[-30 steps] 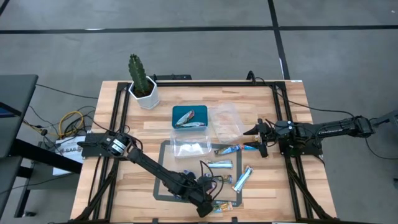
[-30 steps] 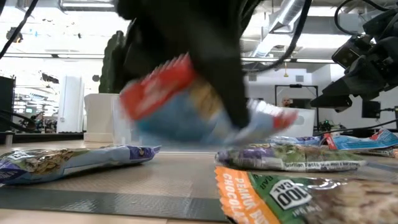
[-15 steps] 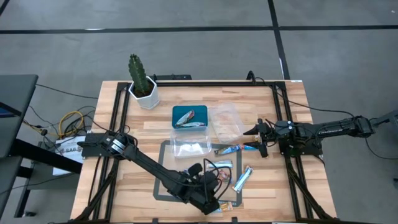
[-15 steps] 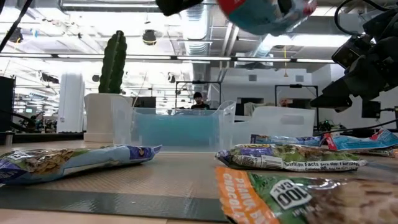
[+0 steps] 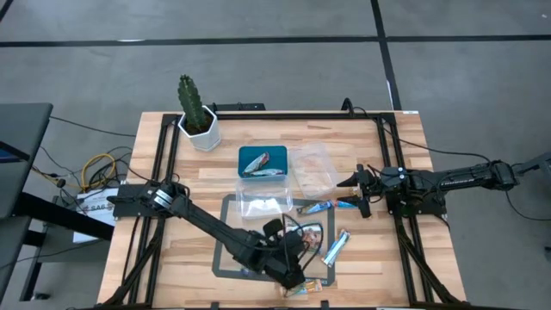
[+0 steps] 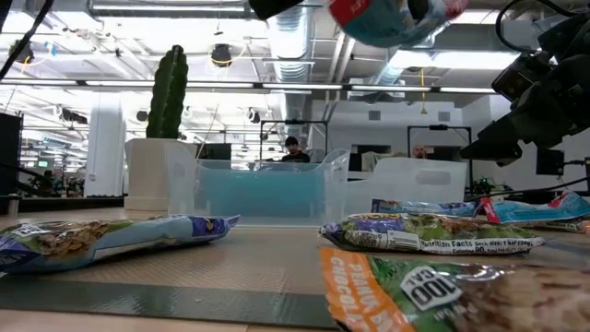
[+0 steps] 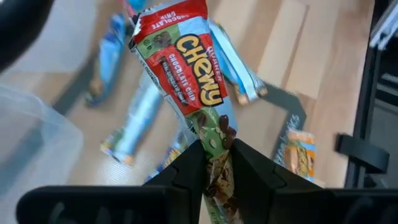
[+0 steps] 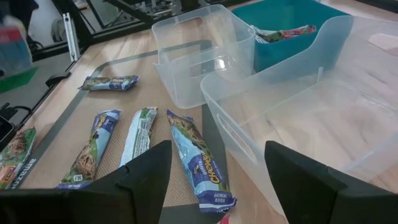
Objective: Pick and place Granola Bars by type
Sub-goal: Put the red granola bar into the blue bin
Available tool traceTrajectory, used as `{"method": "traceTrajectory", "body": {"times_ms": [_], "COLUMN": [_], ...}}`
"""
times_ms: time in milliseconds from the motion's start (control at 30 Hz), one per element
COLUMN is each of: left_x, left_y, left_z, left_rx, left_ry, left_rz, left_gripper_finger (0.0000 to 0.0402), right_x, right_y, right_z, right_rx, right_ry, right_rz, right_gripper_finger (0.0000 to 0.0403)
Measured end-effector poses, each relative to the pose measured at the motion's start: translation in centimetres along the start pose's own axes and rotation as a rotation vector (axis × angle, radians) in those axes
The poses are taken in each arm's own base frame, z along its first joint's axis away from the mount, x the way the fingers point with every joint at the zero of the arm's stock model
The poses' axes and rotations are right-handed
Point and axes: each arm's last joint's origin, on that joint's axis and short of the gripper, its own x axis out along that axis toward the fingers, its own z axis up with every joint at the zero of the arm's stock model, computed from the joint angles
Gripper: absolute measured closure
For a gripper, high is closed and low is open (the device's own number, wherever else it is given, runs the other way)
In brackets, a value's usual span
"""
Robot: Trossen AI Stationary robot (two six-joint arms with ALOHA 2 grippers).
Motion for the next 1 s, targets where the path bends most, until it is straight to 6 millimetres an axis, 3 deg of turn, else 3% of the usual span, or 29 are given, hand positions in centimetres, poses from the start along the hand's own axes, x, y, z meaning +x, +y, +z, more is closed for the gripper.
{"method": "traceTrajectory", "body": {"times_ms": [267,633,1000], "left_x": [-3.2,-6.7,-6.4], "left_y": [4.5,14.8,24.3], "left_z": [3.5,7.6,10.3], "left_rx": [0.052,0.136,0.267], "left_ry": [-0.020,0.144,0.364], "left_rz": [0.121,0.397,0.576], "left_gripper_finger": [0.0333,0.0333,0.0333], "right_x": [0.0,0.0,0.0], "right_y": [0.0,0.0,0.0], "right_z": [0.0,0.0,0.0], "right_rx": [0.000,0.000,0.000], "right_ry": [0.000,0.000,0.000], "right_rz": [0.000,0.000,0.000], "right_gripper_finger": [0.0154,0.0154,0.0154]}}
